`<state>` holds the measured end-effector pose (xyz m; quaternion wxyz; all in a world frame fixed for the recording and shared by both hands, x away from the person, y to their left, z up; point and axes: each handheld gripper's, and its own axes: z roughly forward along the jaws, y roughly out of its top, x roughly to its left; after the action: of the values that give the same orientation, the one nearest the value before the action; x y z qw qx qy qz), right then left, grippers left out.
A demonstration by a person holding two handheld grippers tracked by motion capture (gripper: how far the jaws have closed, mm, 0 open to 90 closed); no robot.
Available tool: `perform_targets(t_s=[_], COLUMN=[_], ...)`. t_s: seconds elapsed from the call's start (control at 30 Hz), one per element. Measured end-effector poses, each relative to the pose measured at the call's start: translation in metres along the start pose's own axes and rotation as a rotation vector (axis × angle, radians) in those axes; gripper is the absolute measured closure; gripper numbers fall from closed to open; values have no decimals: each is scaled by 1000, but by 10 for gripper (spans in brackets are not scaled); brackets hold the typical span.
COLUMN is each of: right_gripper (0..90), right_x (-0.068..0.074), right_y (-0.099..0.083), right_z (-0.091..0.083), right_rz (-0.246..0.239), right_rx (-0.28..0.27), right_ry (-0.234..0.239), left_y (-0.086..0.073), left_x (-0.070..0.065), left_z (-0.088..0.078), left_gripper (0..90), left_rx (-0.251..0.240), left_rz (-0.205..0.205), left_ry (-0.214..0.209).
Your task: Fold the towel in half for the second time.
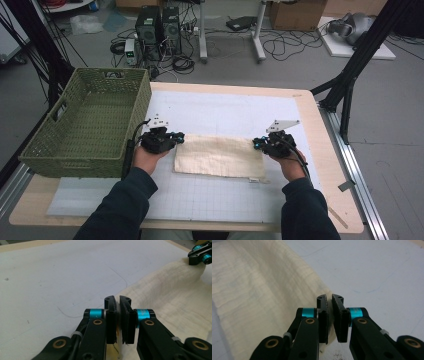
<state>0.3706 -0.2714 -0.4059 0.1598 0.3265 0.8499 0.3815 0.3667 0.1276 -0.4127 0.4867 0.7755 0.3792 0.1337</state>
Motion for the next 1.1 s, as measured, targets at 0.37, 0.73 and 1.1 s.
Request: perform_targets(t_s=[0.37, 0.73, 1.1], right_gripper=[839, 838, 828], right_x=[25, 42, 49], right_y=[-26, -43, -55], right_z=[-16, -24, -30], right_rz=[0, -42, -58], right_rx=[-68, -78, -48], right_ry=[25, 42, 63], left_y=[-22, -40, -34], left_x=[-12, -19, -23], left_z=[-14, -18, -29], left_gripper=[837, 832, 464], left_rx=[8, 35, 6], left_rz=[10, 26, -49], left_ry=[-39, -54, -82])
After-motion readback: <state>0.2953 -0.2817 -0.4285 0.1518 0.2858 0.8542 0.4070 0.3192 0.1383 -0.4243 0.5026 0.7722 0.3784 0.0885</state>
